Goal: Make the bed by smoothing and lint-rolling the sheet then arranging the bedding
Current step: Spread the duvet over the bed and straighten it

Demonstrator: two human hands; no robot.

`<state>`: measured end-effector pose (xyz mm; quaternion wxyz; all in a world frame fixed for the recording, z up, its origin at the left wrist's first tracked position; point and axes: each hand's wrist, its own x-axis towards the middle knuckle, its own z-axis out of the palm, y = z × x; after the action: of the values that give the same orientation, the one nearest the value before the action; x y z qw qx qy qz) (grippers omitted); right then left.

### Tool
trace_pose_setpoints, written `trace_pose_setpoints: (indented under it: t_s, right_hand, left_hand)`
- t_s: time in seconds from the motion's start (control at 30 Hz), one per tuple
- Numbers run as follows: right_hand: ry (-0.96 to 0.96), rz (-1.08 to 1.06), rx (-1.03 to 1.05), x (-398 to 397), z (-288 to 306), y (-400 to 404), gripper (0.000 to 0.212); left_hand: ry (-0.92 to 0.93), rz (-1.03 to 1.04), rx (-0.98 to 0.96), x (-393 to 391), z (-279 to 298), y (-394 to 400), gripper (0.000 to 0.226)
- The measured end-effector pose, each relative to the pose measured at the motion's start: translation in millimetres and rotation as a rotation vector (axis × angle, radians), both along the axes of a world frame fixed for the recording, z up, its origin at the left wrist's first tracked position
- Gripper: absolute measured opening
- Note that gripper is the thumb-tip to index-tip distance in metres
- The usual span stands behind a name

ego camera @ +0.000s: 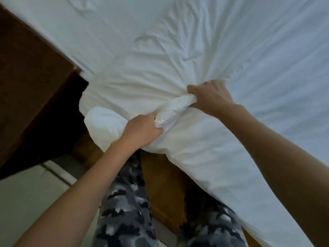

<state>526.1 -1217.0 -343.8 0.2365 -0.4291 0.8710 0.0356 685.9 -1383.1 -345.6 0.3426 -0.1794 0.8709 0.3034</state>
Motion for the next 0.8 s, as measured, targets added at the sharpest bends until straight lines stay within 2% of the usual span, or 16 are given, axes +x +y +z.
trace_pose_setpoints:
  t_s: [0.13,0.27,0.33,0.4,0.5,0.6,0.63,0.7,0.8]
  right_hand:
    - [-0.016,0.089,0.040,27.7,17.6,93.0,0.038]
    - [-0.026,0.147,0.081,49.0,29.0,184.8,0.032]
    - [-0.011,0.159,0.091,54.9,24.4,221.3,0.024]
    - [0.045,0.171,0.083,57.0,10.5,247.4,0.020]
    - [0.060,0.183,0.044,63.1,-7.7,261.4,0.027]
    - [0.064,0.221,0.007,70.2,-23.8,273.3,0.046]
    - [0.035,0.250,0.011,74.4,-25.0,278.6,0.053]
    - [-0.022,0.322,-0.017,84.2,-23.3,290.8,0.058]
    - [-0.060,0.420,-0.099,102.9,-23.2,309.0,0.050]
  left_hand:
    - [-0.001,0.062,0.023,47.7,15.1,115.5,0.013]
    - [0.025,0.111,0.015,84.4,21.6,226.9,0.012]
    - [0.091,0.098,-0.084,99.6,19.5,275.4,0.015]
    - [0.207,0.021,-0.188,109.6,11.6,310.7,0.028]
    - [0.306,-0.024,-0.239,127.4,-11.9,339.4,0.040]
    - [0.198,-0.125,-0.154,143.1,-29.4,356.9,0.066]
    - [0.173,-0.189,-0.109,145.2,-33.5,358.2,0.068]
    - [0.173,-0.284,-0.004,146.9,-37.1,352.2,0.055]
    - [0.381,-0.236,0.064,137.5,-29.6,335.6,0.036]
